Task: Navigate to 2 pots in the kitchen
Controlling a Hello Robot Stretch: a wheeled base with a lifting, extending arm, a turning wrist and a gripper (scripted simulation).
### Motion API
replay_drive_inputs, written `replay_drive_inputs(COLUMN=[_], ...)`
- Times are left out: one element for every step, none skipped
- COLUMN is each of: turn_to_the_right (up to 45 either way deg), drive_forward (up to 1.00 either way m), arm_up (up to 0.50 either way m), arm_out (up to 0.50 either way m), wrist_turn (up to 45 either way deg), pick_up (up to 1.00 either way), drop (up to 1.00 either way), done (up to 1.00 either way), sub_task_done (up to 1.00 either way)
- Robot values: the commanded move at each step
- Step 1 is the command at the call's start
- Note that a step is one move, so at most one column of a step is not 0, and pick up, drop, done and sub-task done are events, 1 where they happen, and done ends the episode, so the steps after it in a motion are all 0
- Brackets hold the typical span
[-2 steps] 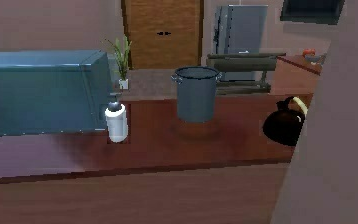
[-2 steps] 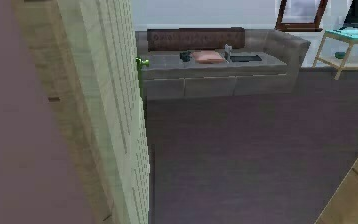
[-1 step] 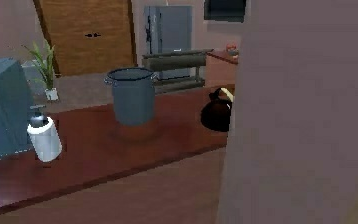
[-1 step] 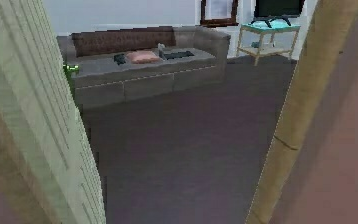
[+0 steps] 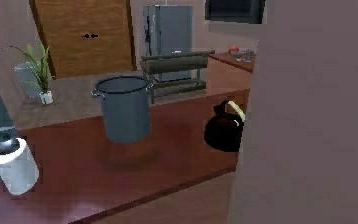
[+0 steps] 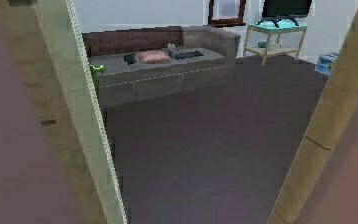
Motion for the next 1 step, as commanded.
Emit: replay_drive_inputs(turn_to_the_right=[12.0], drive_forward=[0.0], arm_up=[0.0], arm_out=[0.0], wrist_turn=[0.0], pick_up=[0.0], drop=[0.0], done=[0.0], sub_task_done=[0.0])
